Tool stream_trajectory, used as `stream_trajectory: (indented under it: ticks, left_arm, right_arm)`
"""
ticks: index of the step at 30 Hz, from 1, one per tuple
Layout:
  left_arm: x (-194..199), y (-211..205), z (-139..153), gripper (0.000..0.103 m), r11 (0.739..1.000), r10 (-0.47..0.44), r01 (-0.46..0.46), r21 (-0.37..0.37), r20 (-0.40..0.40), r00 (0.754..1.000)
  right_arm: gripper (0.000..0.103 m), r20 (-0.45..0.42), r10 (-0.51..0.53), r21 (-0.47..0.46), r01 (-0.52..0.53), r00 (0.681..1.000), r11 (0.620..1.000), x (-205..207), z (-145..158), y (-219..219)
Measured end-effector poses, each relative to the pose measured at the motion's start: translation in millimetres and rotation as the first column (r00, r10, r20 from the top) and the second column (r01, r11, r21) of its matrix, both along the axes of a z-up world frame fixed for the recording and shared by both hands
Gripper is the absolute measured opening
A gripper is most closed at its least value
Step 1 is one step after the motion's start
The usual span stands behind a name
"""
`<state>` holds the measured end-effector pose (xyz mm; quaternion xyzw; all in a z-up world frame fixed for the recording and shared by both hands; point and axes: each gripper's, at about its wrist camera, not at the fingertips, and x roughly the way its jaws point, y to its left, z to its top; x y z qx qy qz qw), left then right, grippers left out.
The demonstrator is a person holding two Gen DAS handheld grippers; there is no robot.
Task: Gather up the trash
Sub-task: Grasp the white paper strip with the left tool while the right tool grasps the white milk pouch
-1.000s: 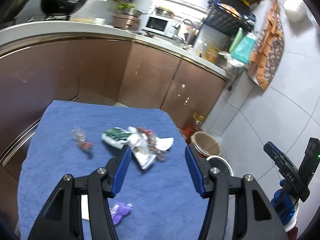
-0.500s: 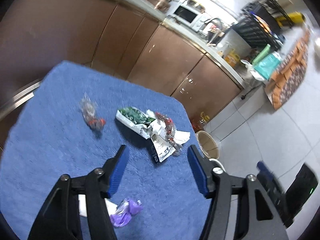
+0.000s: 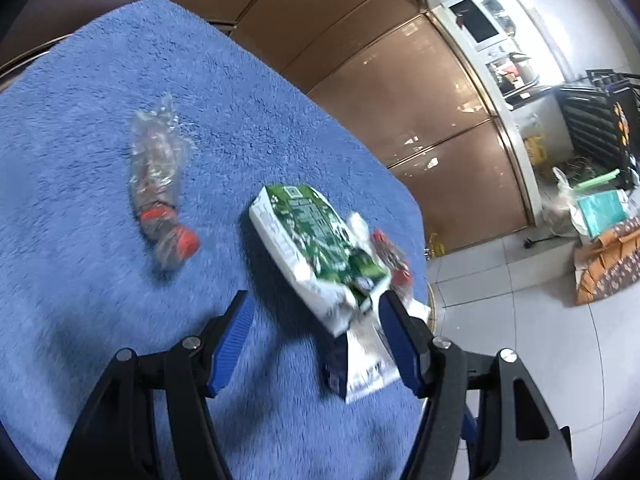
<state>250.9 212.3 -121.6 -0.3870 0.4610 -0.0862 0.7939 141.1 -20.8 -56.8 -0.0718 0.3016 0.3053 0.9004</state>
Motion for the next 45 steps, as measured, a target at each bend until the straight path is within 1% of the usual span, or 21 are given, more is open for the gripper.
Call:
stream_trajectory:
  ticks: [5, 11, 13, 15, 16, 17, 18, 20, 22, 24, 26, 29, 34, 35, 36, 37, 38, 40, 42, 44, 45]
  left_arm:
    - [26, -11, -9, 0.063, 1.0, 0.003, -0.003, 0.0, -0.022, 1.0]
    - [43, -10, -23, 0.061, 1.0, 0.011, -0.013, -0.028, -0.038, 0.999]
    - [46, -11, -26, 0.061, 0.999, 0.018, -0.02, -0.041, -0.044, 0.999]
    - [48, -11, -29, 0.06, 0.998, 0.024, -0.026, -0.049, -0.042, 0.999]
    - [48, -11, -30, 0.058, 0.998, 0.027, -0.03, -0.056, -0.04, 0.999]
    - [49, -11, -31, 0.052, 0.997, 0.029, -0.031, -0.064, -0.038, 0.999]
    - [49, -10, -32, 0.048, 0.997, 0.031, -0.034, -0.075, -0.04, 0.999]
    - [50, -10, -36, 0.034, 0.995, 0.034, -0.038, -0.093, -0.046, 0.998]
    - [48, -9, -40, 0.032, 0.992, 0.043, -0.048, -0.114, -0.046, 0.998]
    - [45, -6, -41, 0.026, 0.988, 0.057, -0.061, -0.144, -0.037, 0.998]
    - [40, -2, -37, 0.019, 0.985, 0.058, -0.06, -0.163, -0.014, 0.998]
    - [34, -2, -21, 0.012, 0.989, 0.045, -0.04, -0.146, 0.031, 0.999]
    - [18, -3, 11, 0.008, 0.994, 0.004, 0.008, -0.113, 0.101, 0.995]
    - [13, -2, 18, 0.008, 0.994, -0.001, 0.013, -0.107, 0.115, 0.993]
    - [8, 0, 23, 0.008, 0.994, -0.003, 0.016, -0.105, 0.125, 0.992]
    - [4, 3, 28, 0.008, 0.995, -0.004, 0.018, -0.103, 0.132, 0.991]
    - [-1, 5, 33, 0.008, 0.995, -0.007, 0.021, -0.098, 0.142, 0.99]
    - [-8, 9, 41, 0.008, 0.995, -0.012, 0.026, -0.091, 0.153, 0.988]
    - [-16, 11, 48, 0.008, 0.996, -0.02, 0.034, -0.085, 0.167, 0.986]
    - [-23, 11, 55, 0.008, 0.997, -0.024, 0.038, -0.07, 0.18, 0.983]
    - [-27, 11, 57, 0.008, 0.997, -0.027, 0.039, -0.064, 0.185, 0.982]
  right_arm:
    - [0.07, -0.008, 0.029, -0.027, -0.029, 1.0, 0.999, 16, -17, 12]
    - [0.07, -0.002, 0.043, -0.121, -0.043, 0.999, 0.992, 23, -39, 28]
    - [0.066, -0.015, 0.042, -0.133, -0.043, 0.999, 0.99, 27, -47, 31]
    - [0.059, -0.021, 0.022, -0.15, -0.025, 1.0, 0.988, 30, -53, 33]
    - [0.056, -0.025, 0.012, -0.15, -0.016, 1.0, 0.989, 31, -54, 32]
    - [0.049, -0.03, 0.0, -0.144, -0.005, 1.0, 0.99, 33, -54, 30]
    - [0.049, -0.034, -0.004, -0.139, -0.001, 0.999, 0.99, 36, -54, 29]
    - [0.049, -0.041, -0.005, -0.138, -0.001, 0.999, 0.99, 36, -55, 28]
    - [0.049, -0.038, -0.002, -0.147, -0.004, 0.999, 0.989, 33, -55, 29]
    - [0.048, -0.044, -0.002, -0.144, -0.004, 0.999, 0.99, 34, -53, 29]
    - [0.048, -0.048, -0.001, -0.138, -0.005, 0.999, 0.99, 31, -51, 28]
    - [0.048, -0.052, 0.01, -0.132, -0.016, 0.999, 0.991, 22, -45, 27]
    - [0.047, -0.074, 0.023, -0.106, -0.031, 0.997, 0.994, 7, -29, 19]
    - [0.043, -0.079, 0.024, -0.1, -0.031, 0.997, 0.995, 4, -27, 16]
    - [0.006, -0.092, 0.023, -0.087, -0.031, 0.995, 0.996, 0, -23, 12]
    - [0.004, -0.112, 0.017, -0.075, -0.025, 0.994, 0.997, -3, -21, 8]
    - [0.002, -0.127, 0.012, -0.065, -0.02, 0.992, 0.998, -3, -19, 4]
    - [0.002, -0.159, 0.006, -0.089, -0.021, 0.987, 0.996, -2, -21, 1]
    - [0.003, -0.163, 0.001, -0.106, -0.018, 0.987, 0.994, -6, -22, -2]
    - [0.003, -0.173, 0.01, -0.09, -0.026, 0.985, 0.996, -10, -18, -3]
    - [0.01, -0.173, 0.012, -0.079, -0.026, 0.985, 0.997, -9, -14, -3]
